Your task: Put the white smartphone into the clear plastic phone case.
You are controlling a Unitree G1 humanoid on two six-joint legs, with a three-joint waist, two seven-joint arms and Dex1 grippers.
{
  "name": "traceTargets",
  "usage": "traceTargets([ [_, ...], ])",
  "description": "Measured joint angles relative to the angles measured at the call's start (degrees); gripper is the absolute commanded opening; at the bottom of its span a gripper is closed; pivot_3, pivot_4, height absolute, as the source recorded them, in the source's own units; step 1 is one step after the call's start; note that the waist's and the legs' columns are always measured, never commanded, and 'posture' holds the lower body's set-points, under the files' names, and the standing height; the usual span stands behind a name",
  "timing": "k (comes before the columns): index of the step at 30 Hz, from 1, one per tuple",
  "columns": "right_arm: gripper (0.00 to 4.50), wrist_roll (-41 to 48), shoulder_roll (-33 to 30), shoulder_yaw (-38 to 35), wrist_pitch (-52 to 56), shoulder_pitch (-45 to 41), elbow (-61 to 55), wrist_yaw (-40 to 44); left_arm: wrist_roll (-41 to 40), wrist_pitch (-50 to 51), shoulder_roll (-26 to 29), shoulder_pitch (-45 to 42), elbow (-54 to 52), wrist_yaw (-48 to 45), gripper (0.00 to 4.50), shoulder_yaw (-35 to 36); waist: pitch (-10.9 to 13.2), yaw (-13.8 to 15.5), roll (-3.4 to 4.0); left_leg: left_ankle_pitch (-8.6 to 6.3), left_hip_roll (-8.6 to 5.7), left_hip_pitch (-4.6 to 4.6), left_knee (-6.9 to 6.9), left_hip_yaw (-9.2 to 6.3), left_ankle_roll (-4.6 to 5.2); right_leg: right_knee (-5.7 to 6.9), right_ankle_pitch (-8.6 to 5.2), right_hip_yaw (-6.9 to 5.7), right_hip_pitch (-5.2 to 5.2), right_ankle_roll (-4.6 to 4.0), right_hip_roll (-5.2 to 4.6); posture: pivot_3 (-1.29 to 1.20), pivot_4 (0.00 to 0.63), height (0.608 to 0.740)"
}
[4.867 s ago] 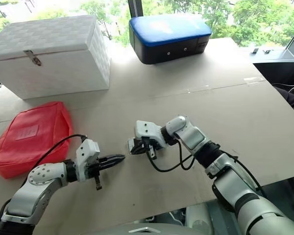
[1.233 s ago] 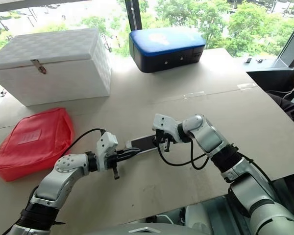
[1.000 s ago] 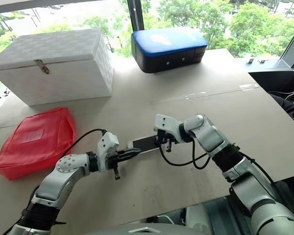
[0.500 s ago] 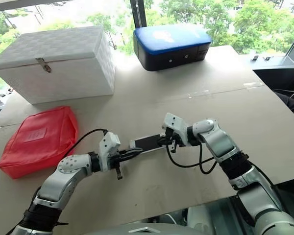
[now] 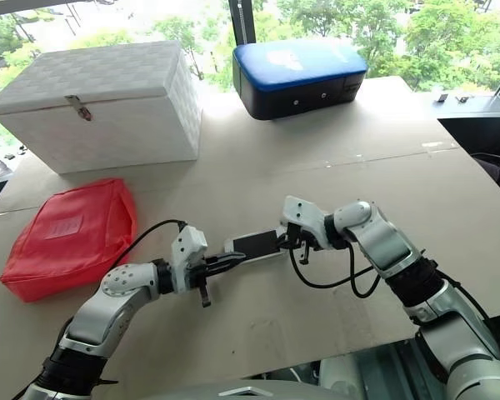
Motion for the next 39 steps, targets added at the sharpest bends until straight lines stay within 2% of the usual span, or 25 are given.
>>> traceTargets([
  [16, 0.00, -0.63, 0.28, 2.47, -0.81, -5.54, 7.94, 3.75, 0.45, 1.56, -0.50, -1.55, 0.19, 1.20, 0.03, -0.62, -0.09, -0.02, -0.01, -0.01, 0.00, 0.23, -0.02, 0.01, -0.02, -0.01, -0.04, -0.10, 0.24, 0.06, -0.22, 0.00, 0.150, 0.740],
  [39, 0.00, -3.50, 1.48, 2.70, -3.03, -6.14, 10.04, 6.46, 0.62, 4.75, 0.04, -0.24, -3.71, 2.86, 0.03, -0.68, -0.60, -0.08, -0.17, -0.04, 0.00, 0.39, -0.78, 0.01, -0.05, -0.36, -0.16, -0.54, 0.25, 0.25, -0.44, 0.00, 0.150, 0.740],
])
